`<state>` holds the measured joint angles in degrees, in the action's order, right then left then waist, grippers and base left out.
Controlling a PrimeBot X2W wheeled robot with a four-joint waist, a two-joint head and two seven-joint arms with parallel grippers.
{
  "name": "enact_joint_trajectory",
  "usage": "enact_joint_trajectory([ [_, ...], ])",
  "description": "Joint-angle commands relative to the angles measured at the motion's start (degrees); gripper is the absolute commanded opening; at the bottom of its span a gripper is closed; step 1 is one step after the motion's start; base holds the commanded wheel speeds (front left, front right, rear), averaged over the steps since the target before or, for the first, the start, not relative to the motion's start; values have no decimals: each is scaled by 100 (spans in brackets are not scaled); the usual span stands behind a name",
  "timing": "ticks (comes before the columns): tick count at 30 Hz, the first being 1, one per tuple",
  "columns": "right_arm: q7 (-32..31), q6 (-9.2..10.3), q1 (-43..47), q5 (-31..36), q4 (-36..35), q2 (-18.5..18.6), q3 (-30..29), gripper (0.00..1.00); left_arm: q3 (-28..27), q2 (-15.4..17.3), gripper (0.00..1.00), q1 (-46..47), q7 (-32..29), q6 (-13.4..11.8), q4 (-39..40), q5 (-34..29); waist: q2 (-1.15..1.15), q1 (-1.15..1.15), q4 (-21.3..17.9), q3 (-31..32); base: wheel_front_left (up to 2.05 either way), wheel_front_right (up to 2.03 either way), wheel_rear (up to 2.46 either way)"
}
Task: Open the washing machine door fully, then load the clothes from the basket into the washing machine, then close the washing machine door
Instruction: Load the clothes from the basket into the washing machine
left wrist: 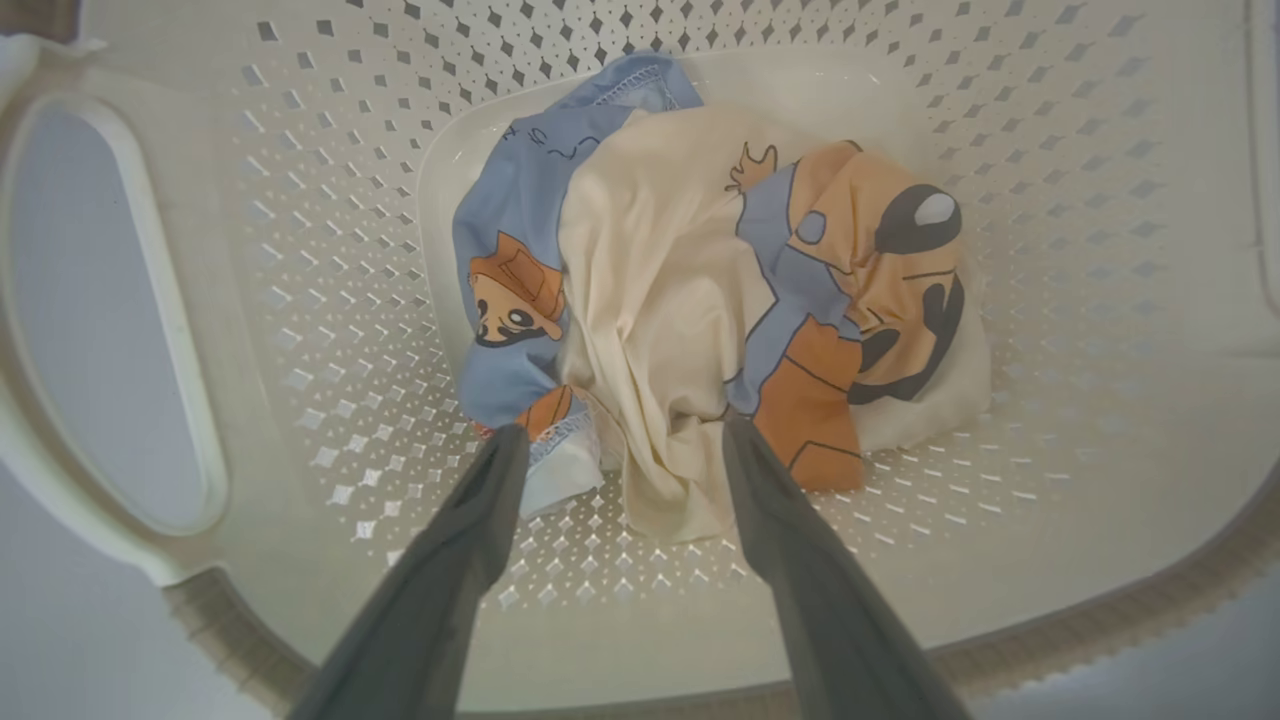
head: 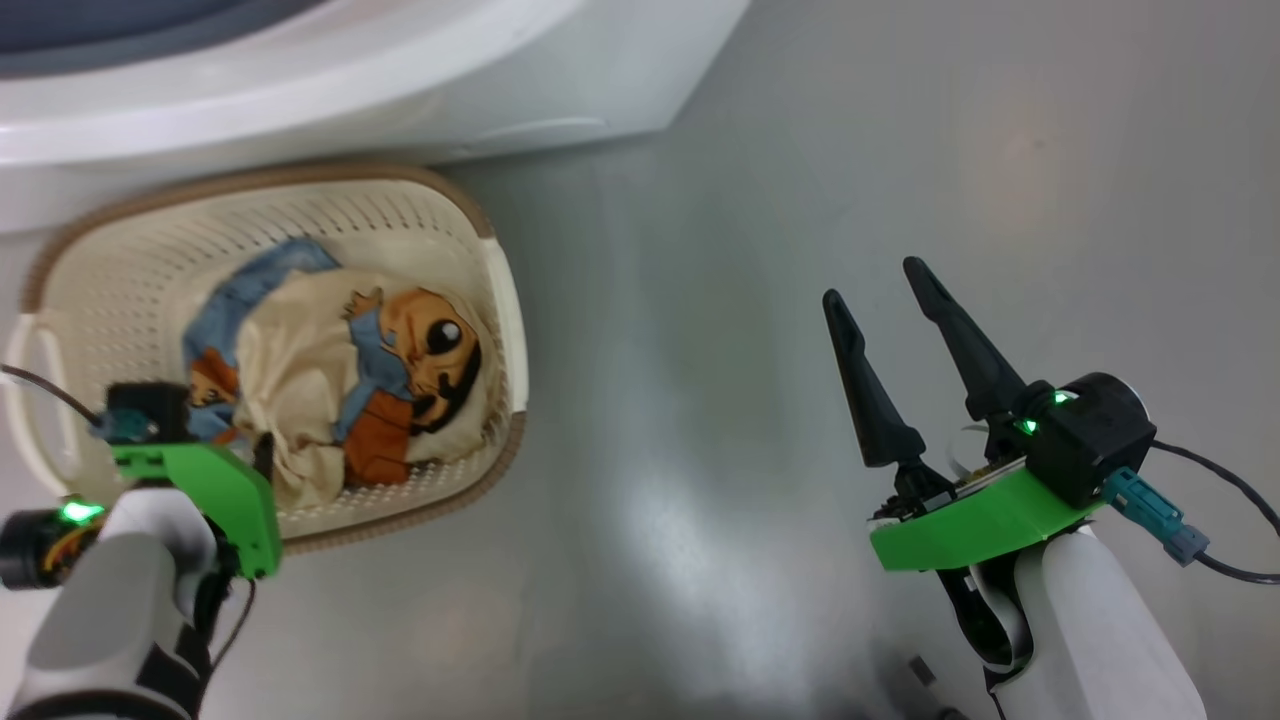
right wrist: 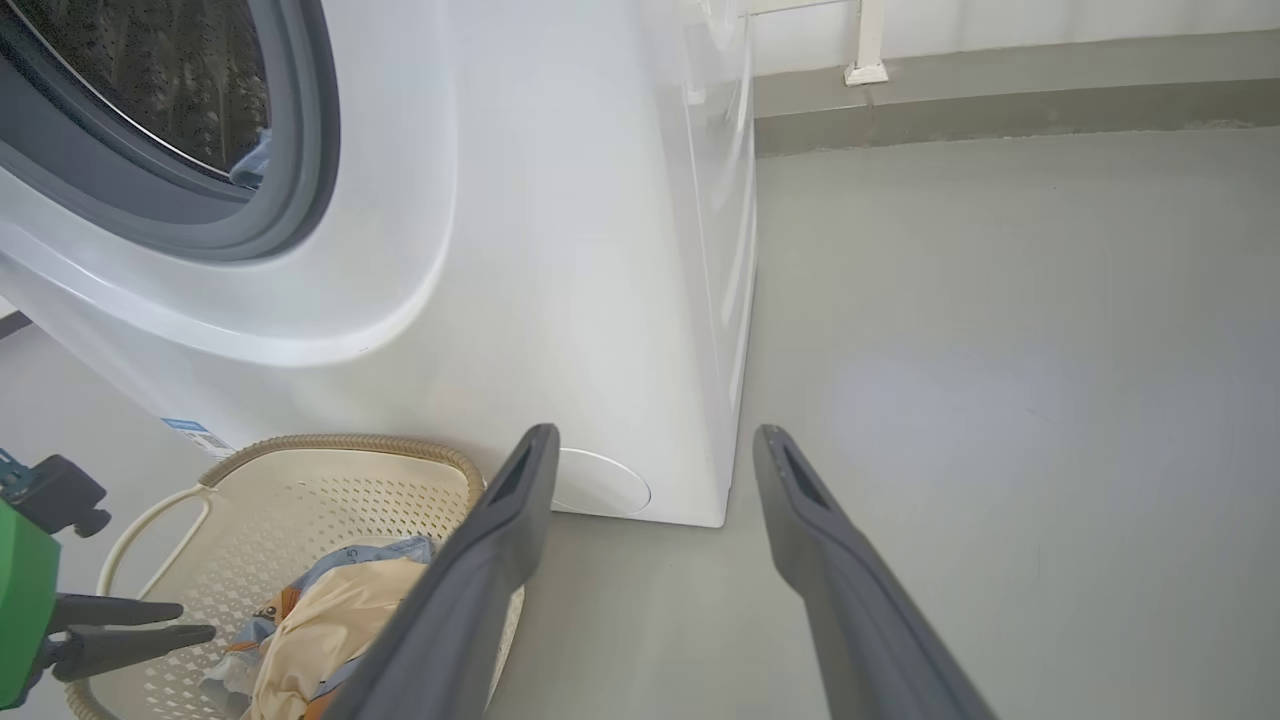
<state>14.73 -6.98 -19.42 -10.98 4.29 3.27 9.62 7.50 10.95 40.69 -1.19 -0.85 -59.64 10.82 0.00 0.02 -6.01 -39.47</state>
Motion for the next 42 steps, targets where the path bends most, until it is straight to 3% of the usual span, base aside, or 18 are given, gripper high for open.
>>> enact_joint_trajectory([
  [1, 27, -51, 22, -84, -154, -38, 146, 100, -168, 250, 100, 61, 82, -61, -24, 14, 0, -2, -266, -432, 0, 0, 0],
  [15, 27, -51, -6, -156, -297, -39, 160, 100, -205, 570, 100, 1068, 245, -174, -978, 123, 0, -2, -512, -1126, 0, 0, 0],
  [23, 27, -51, 45, -117, -431, -39, 133, 100, -174, 799, 100, 1477, 125, -258, -1190, 144, 0, -2, -623, -1479, 0, 0, 0],
  [35, 27, -51, 231, 34, -665, -39, 56, 100, -191, 842, 99, 1905, 1, -220, -1327, 317, 0, -2, -717, -1835, 0, 0, 0],
  [36, 27, -51, 249, 53, -683, -39, 42, 100, -190, 831, 81, 1926, -2, -210, -1334, 331, 0, -2, -719, -1852, 0, 0, 0],
  [37, 27, -51, 266, 72, -698, -39, 24, 100, -156, 819, 51, 1940, -20, -196, -1342, 315, 0, -2, -718, -1867, 0, 0, 0],
  [38, 27, -51, 285, 90, -714, -39, 3, 100, -135, 806, 37, 1951, -28, -193, -1349, 309, 0, -2, -713, -1877, 0, 0, 0],
  [40, 27, -51, 340, 133, -759, -39, -62, 100, -105, 760, 0, 1974, 3, -216, -1364, 320, 0, -2, -689, -1890, 0, 0, 0],
  [42, 27, -51, 355, 146, -768, -39, -82, 100, -99, 737, 0, 1975, 17, -221, -1369, 328, 0, -2, -677, -1888, 0, 0, 0],
])
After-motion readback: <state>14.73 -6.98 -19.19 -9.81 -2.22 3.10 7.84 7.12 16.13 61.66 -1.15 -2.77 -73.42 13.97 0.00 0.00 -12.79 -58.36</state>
